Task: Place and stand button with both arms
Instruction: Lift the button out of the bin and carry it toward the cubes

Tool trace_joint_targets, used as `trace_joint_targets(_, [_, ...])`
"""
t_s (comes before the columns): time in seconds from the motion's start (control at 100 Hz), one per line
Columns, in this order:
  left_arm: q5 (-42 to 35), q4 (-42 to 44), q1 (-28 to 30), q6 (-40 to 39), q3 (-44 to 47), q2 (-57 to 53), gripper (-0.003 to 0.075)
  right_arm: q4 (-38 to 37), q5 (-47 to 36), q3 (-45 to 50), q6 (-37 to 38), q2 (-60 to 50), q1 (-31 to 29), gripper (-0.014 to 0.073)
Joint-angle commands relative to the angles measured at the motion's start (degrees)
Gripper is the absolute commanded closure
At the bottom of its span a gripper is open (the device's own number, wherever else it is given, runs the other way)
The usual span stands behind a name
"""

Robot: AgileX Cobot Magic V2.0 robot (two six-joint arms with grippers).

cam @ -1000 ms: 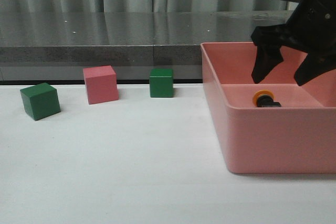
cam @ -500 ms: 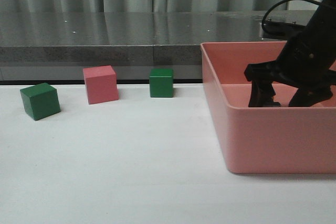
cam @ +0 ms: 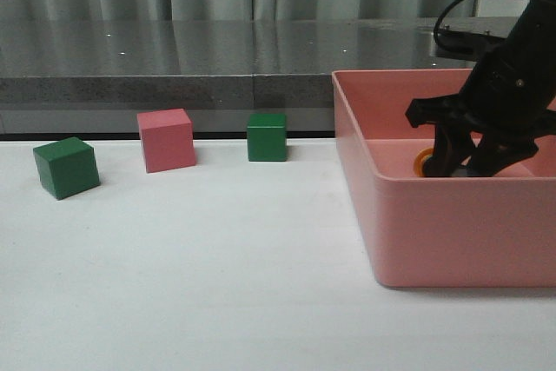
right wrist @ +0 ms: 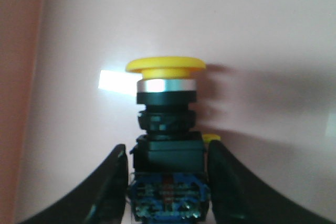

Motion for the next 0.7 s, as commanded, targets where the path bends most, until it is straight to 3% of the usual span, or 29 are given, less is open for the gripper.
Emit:
trace_joint_targets(0.0, [-4.8, -0.4, 0.0, -0.6, 1.6, -1.8, 0.0739, -0.4, 1.9, -3.8, -0.7, -5.8, 0.0, 0.0494])
trace_joint_targets(0.21, [-4.8, -0.4, 0.0, -0.6, 1.6, -1.8, 0.0739, -0.6, 13.0, -14.0, -4.9, -11.0, 2.8, 0.0495])
trace_joint_targets(0.35, [-4.8, -0.4, 0.0, -0.6, 1.6, -1.8, 0.0739, -0.6, 19.7, -22.5, -13.5, -10.0, 7.7, 0.0498])
trace_joint_targets(0.69, [-4.8, -0.4, 0.0, -0.6, 1.6, -1.8, 0.0739, -0.6, 22.6, -33.9, -35.8, 0.7, 21.4, 0.0498])
